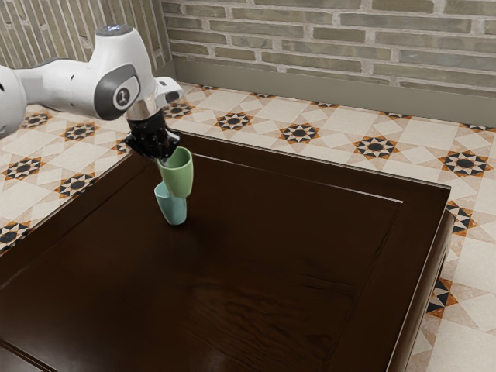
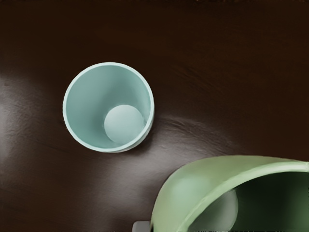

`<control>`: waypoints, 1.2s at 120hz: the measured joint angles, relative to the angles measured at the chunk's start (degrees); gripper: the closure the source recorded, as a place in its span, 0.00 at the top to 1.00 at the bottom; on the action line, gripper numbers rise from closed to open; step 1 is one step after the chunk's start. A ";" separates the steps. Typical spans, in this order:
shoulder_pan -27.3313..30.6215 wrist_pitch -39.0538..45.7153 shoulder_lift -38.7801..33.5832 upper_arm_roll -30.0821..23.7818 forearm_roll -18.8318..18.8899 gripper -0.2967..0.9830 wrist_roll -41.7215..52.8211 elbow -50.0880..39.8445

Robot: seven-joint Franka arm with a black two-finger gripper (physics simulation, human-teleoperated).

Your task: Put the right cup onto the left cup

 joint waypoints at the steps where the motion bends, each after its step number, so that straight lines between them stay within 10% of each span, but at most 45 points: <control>1: 0.18 -0.34 0.09 0.02 -0.01 0.16 0.01 0.37; 72: 11.81 -14.17 19.30 -3.57 -6.67 0.15 5.20 25.33; 144: 14.07 -14.75 22.47 -4.08 -7.49 0.15 8.64 27.61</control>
